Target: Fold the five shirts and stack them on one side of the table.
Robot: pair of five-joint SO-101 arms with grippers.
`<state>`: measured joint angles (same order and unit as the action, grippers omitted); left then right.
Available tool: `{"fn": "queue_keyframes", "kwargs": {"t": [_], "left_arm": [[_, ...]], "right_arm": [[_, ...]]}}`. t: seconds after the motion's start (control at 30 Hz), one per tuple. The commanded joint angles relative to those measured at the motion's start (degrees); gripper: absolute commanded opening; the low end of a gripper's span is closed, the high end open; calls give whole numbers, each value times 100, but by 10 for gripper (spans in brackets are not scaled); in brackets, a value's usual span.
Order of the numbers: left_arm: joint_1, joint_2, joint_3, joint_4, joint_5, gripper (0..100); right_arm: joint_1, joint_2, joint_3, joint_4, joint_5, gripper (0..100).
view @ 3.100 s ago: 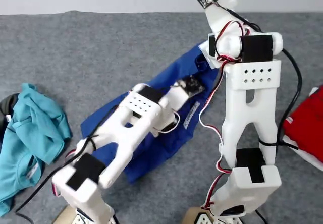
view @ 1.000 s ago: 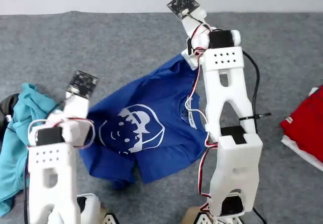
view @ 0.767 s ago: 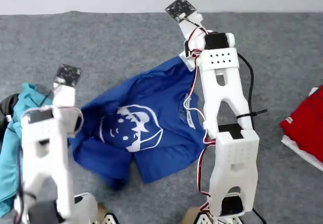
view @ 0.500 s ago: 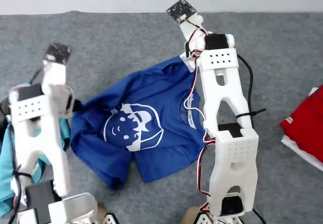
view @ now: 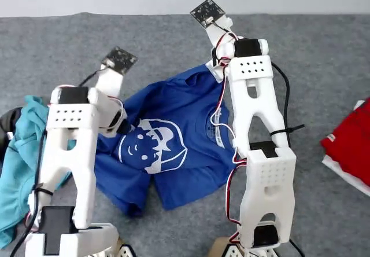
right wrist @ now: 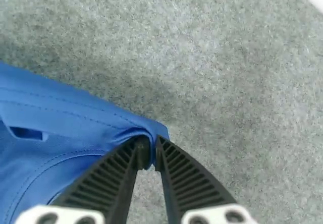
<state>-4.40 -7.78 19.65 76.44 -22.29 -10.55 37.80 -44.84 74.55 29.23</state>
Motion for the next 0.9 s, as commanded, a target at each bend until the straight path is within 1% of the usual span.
{"fn": "queue_keyframes", "kwargs": {"t": [0.0,0.1,0.27,0.37,0.57,0.7,0.87], "left_arm": [[-88,-35,101,-211,-237,232],[-325,-35,119,-211,-404,232],[-475,299,75,-211,-563,232],[-527,721,-48,-149,-563,232],[-853,1582,-787,158,-527,231],[-985,1837,-989,158,-457,231],[-967,1899,-989,114,-413,231]], "right_arm": [[-4,-154,-70,171,-62,10],[-4,-154,-70,277,-79,10],[84,-154,-70,470,-440,10],[92,-154,-70,690,-536,10],[101,-136,-70,848,-624,10],[75,-127,-70,840,-624,10],[75,-154,-70,840,-624,10]]}}
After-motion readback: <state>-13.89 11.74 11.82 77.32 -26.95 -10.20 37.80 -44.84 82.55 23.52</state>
